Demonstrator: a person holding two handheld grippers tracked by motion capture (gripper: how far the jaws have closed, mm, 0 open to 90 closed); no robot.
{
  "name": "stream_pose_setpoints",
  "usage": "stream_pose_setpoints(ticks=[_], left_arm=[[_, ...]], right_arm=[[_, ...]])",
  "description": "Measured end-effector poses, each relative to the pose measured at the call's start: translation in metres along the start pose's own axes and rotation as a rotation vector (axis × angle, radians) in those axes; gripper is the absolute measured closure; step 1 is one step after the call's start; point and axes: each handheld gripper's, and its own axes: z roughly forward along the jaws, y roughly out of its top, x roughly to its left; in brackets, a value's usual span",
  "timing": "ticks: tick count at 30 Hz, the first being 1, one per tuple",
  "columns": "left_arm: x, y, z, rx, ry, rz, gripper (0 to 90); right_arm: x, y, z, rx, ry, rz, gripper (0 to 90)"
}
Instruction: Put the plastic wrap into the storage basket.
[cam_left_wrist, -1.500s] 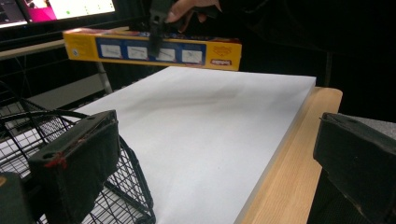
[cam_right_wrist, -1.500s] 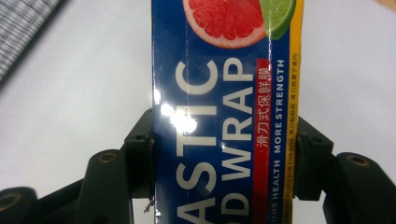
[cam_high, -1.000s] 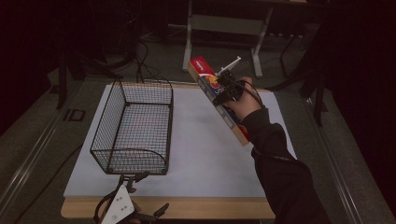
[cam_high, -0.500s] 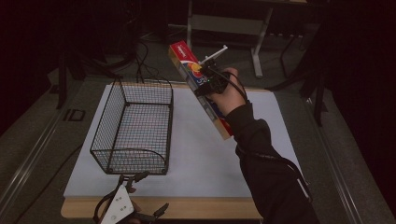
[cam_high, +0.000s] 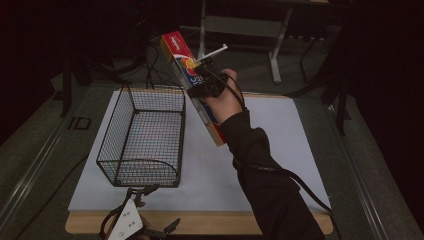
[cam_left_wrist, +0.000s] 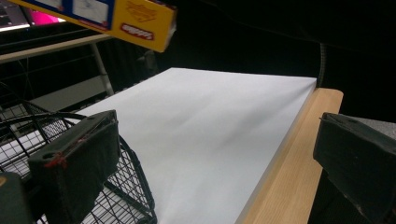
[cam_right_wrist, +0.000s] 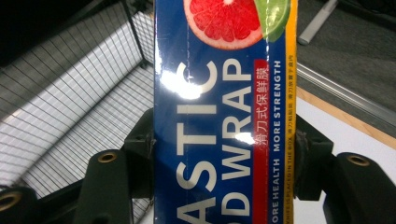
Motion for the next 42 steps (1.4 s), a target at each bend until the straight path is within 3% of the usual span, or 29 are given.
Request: stream_pose_setpoints(ticks=[4, 5, 8, 12, 14, 15, 25, 30, 33, 42], left_arm=[[0.000, 0.000, 0.000, 0.000, -0.003, 0.000, 1.3], [0.000, 0.000, 0.000, -0.002, -0.004, 0.001, 1.3], [0.000, 0.000, 0.000, -0.002, -0.004, 0.001, 1.3], [0.000, 0.000, 0.000, -0.003, -0.004, 0.000, 1.3], [0.000, 0.001, -0.001, -0.006, -0.004, 0.000, 1.3], [0.000, 0.001, -0.002, -0.007, -0.005, 0.001, 1.2], [0.000, 0.001, -0.005, -0.017, -0.001, 0.003, 1.3], [-0.002, 0.002, -0.005, -0.022, -0.012, 0.012, 1.3], [-0.003, 0.002, -0.006, -0.025, -0.019, 0.020, 1.3], [-0.003, 0.002, -0.007, -0.023, -0.024, 0.024, 1.3]], right_arm=[[0.013, 0.006, 0.001, -0.031, 0.004, 0.005, 40.1], [0.018, 0.008, 0.003, -0.049, 0.024, 0.019, 40.0], [0.022, 0.009, 0.004, -0.057, 0.028, 0.025, 40.1], [0.041, 0.014, 0.012, -0.076, 0.056, 0.026, 40.0], [0.044, 0.014, 0.014, -0.077, 0.056, 0.022, 40.1], [0.054, 0.016, 0.019, -0.089, 0.056, 0.010, 40.1], [0.076, 0.022, 0.039, -0.108, 0.084, 0.009, 40.1], [0.092, 0.026, 0.049, -0.159, 0.102, 0.022, 40.0], [0.101, 0.024, 0.055, -0.196, 0.125, 0.016, 40.0], [0.117, 0.013, 0.082, -0.192, 0.149, 0.042, 39.9]])
